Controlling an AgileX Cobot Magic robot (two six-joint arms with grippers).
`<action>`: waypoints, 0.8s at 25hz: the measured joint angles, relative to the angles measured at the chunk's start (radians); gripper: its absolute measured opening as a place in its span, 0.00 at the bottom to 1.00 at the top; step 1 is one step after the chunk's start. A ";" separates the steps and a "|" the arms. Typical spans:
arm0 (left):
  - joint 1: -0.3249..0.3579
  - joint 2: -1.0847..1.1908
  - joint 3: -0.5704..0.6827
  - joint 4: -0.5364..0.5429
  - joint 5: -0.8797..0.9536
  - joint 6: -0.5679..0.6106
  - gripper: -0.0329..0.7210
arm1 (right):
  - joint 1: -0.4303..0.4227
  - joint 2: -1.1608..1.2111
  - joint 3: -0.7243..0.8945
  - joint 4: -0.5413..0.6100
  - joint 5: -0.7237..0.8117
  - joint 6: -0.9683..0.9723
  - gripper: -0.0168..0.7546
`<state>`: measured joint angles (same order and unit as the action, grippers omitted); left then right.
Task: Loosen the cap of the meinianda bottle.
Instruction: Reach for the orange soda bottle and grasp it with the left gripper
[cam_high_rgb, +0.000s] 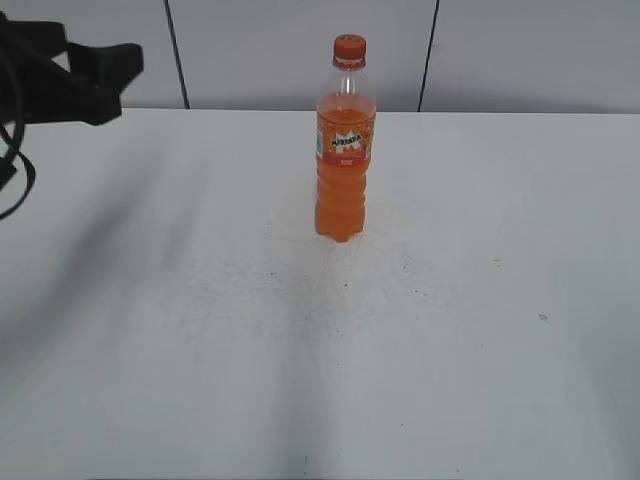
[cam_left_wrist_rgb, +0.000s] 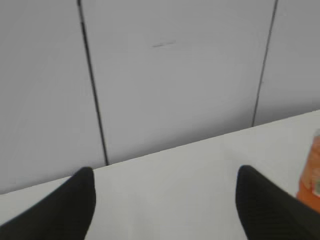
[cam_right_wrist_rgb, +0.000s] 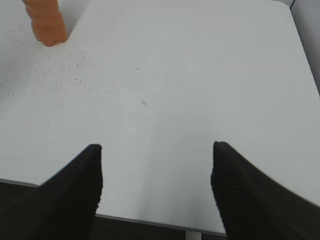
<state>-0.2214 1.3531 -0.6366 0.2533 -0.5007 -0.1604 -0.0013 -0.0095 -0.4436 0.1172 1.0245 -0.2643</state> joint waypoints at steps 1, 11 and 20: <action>0.004 0.030 0.000 0.090 -0.043 -0.063 0.74 | 0.000 0.000 0.000 0.000 0.000 0.000 0.69; 0.219 0.354 -0.104 0.878 -0.514 -0.450 0.74 | 0.000 0.000 0.000 0.000 0.000 0.000 0.69; 0.168 0.689 -0.408 1.001 -0.671 -0.457 0.81 | 0.000 0.000 0.000 0.000 0.000 0.000 0.69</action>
<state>-0.0531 2.0417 -1.0447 1.2541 -1.1712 -0.6171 -0.0013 -0.0095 -0.4436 0.1172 1.0245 -0.2643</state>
